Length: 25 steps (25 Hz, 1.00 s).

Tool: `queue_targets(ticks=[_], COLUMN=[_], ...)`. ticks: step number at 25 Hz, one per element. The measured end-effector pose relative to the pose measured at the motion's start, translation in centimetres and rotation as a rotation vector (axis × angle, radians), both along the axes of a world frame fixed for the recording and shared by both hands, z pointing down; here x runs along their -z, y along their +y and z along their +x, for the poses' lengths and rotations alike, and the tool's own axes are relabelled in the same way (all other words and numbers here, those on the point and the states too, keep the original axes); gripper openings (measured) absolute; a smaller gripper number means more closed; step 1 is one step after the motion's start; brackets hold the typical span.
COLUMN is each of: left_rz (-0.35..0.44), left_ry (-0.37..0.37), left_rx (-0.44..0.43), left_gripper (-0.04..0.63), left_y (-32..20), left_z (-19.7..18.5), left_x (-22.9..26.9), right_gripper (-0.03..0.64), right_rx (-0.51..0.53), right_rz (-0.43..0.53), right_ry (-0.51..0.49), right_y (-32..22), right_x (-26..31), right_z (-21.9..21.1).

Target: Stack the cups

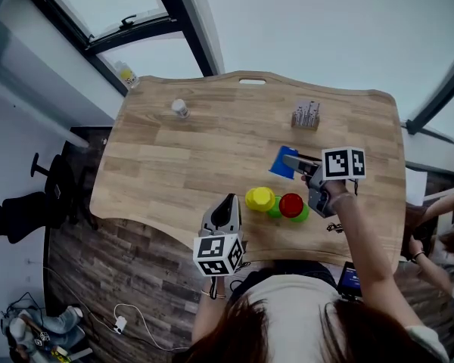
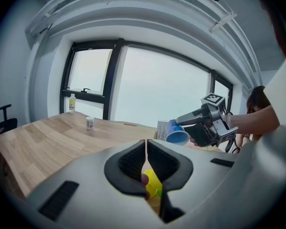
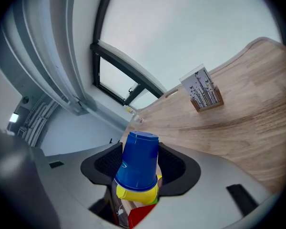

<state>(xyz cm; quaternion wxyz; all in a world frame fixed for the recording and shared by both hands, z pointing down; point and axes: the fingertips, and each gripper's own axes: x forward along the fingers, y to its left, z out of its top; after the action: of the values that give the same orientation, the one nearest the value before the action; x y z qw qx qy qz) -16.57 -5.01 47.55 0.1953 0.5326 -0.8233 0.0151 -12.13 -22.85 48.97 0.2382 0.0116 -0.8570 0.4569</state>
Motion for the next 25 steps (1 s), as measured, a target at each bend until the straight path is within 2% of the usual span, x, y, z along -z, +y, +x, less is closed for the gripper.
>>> queue_targets(ticks=[7,14,25], left_rz=[0.017,0.028,0.044], left_ry=[-0.013,-0.035,-0.048], left_rx=[-0.018,-0.035,-0.064], left_gripper=[0.029,0.029,0.029], left_y=[0.8,1.9,3.3], left_z=[1.1,1.9,3.2], left_x=[0.7,1.6,2.1], right_gripper=[0.258,0.256,0.256], right_rx=[-0.009,-0.022,-0.015], right_rz=[0.155,0.245,0.562], right_ry=[-0.056,-0.105,-0.167], right_y=[1.5,3.3,6.4], right_x=[2.6,4.7,7.1], right_z=[1.5,2.6,3.9])
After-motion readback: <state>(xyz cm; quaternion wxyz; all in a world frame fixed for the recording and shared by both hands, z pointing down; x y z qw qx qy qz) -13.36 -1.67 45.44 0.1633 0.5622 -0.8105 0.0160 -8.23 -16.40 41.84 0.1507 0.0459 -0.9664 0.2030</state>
